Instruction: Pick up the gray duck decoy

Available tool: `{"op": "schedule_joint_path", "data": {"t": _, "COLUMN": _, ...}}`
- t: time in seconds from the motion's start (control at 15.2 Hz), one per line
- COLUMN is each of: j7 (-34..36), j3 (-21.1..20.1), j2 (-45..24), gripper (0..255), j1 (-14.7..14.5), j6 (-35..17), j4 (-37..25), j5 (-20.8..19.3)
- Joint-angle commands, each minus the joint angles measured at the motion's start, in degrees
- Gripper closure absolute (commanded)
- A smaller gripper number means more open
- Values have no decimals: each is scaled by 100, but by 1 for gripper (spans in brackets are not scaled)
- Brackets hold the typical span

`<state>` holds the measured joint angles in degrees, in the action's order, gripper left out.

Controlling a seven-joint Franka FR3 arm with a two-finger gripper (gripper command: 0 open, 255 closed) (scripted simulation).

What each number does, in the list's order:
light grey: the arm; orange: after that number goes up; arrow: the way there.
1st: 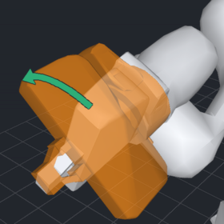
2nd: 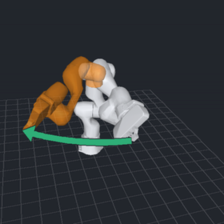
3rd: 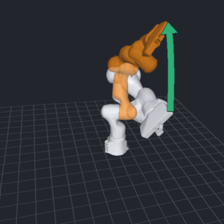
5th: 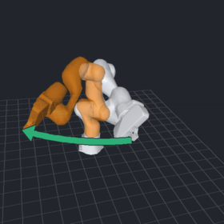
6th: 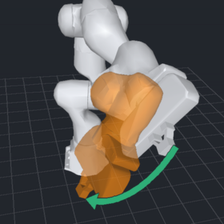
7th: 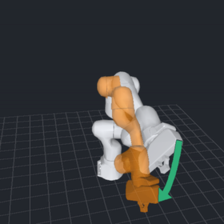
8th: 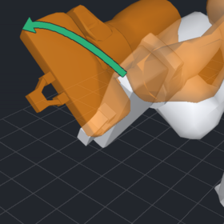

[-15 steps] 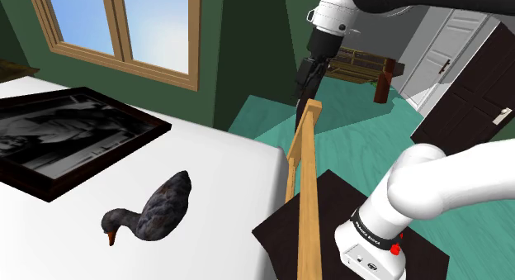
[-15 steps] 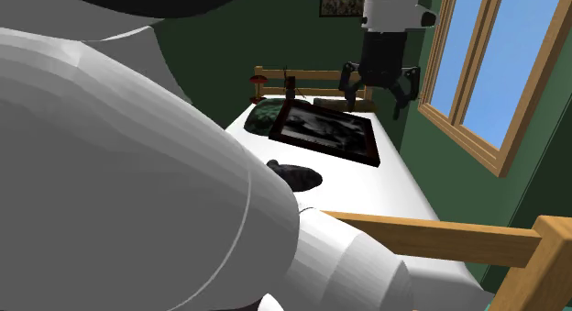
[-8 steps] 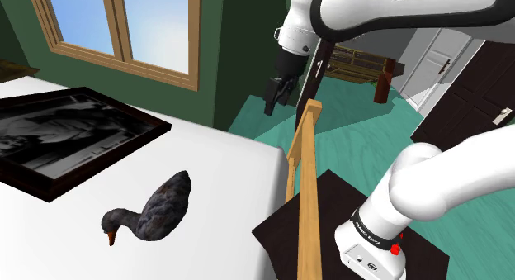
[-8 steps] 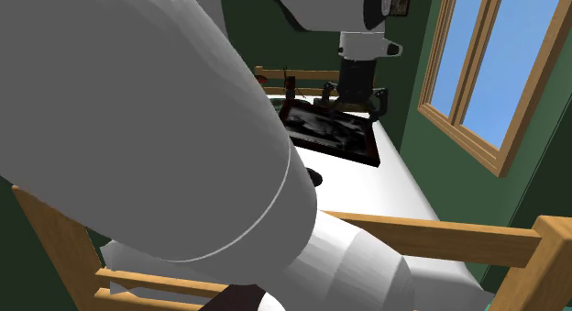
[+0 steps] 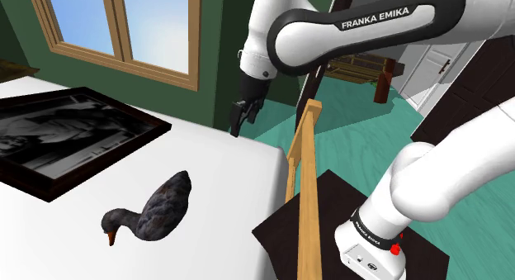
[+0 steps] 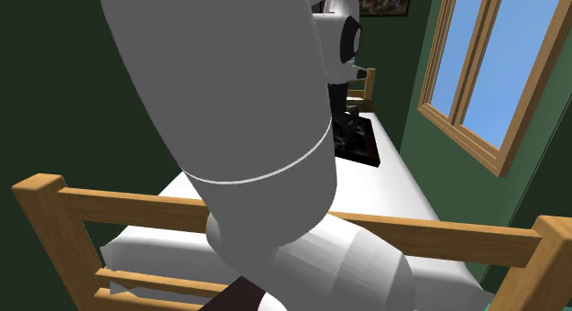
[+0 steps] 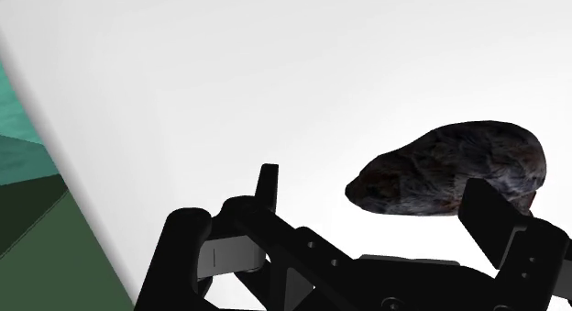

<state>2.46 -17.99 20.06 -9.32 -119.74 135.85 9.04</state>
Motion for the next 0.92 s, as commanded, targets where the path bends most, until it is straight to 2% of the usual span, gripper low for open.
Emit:
{"op": "schedule_joint_path", "data": {"t": 0.0, "j7": 102, "j3": -160, "j2": -386, "gripper": 0, "j1": -43, "j6": -299, "j4": -112, "j5": -44}}
{"op": "schedule_joint_path", "data": {"t": 0.4, "j7": 527, "j3": -585, "j2": -1560, "gripper": 0, "j1": -185, "j6": -1003, "j4": -599, "j5": -404}}
{"op": "schedule_joint_path", "data": {"t": 0.86, "j7": 1186, "j3": -827, "j2": -3033, "gripper": 0, "j1": -528, "j6": -1551, "j4": -1446, "j5": -1218}}
